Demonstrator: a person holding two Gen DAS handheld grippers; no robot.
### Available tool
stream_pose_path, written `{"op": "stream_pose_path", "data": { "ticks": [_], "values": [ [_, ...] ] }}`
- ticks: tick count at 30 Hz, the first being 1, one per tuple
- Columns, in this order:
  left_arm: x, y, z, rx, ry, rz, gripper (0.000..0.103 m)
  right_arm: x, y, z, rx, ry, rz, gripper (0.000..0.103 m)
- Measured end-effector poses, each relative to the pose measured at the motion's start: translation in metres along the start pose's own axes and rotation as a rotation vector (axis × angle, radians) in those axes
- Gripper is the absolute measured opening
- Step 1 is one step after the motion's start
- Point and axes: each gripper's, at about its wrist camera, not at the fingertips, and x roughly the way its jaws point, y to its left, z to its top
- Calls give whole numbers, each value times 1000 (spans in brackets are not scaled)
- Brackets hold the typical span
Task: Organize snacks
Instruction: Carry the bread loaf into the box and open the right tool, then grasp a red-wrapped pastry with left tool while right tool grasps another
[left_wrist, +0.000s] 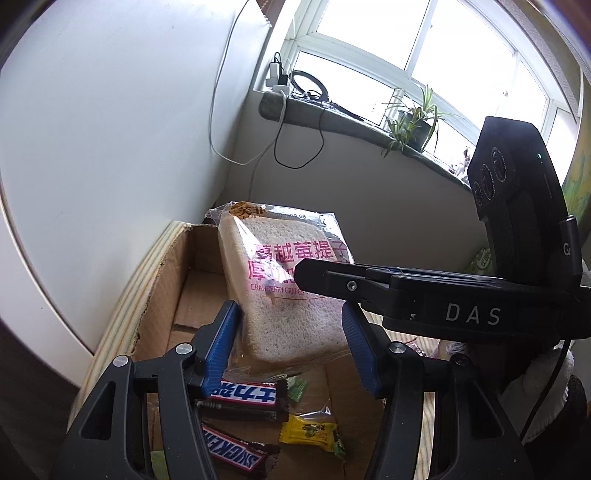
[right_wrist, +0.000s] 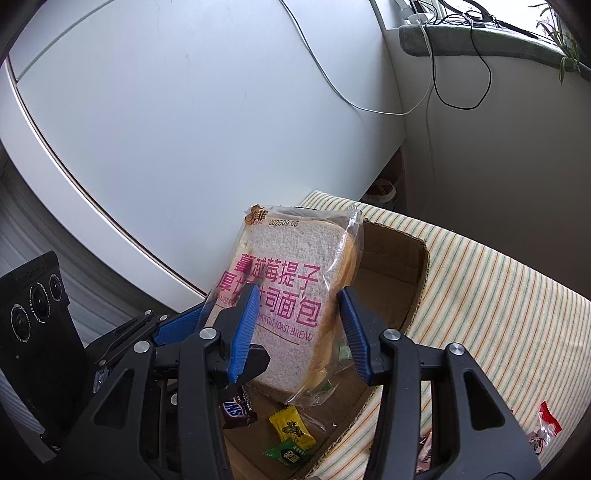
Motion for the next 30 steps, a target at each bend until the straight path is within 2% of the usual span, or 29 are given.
{"op": "stream_pose_path", "data": {
  "ticks": [6, 17, 23, 30],
  "values": [
    [5, 5, -3, -8, 22, 43, 57, 5, -5, -3, 29, 5, -18, 48],
    [2, -2, 0, 9, 7, 33, 57, -12, -3, -3, 4, -14, -45, 48],
    [-1, -13, 3, 24, -10, 7, 57, -37, -9, -13, -23, -33, -78, 48],
    [1, -36, 4, 64, -9, -31, 57, -75, -39, -30, -6, -56, -155, 48]
  ]
}}
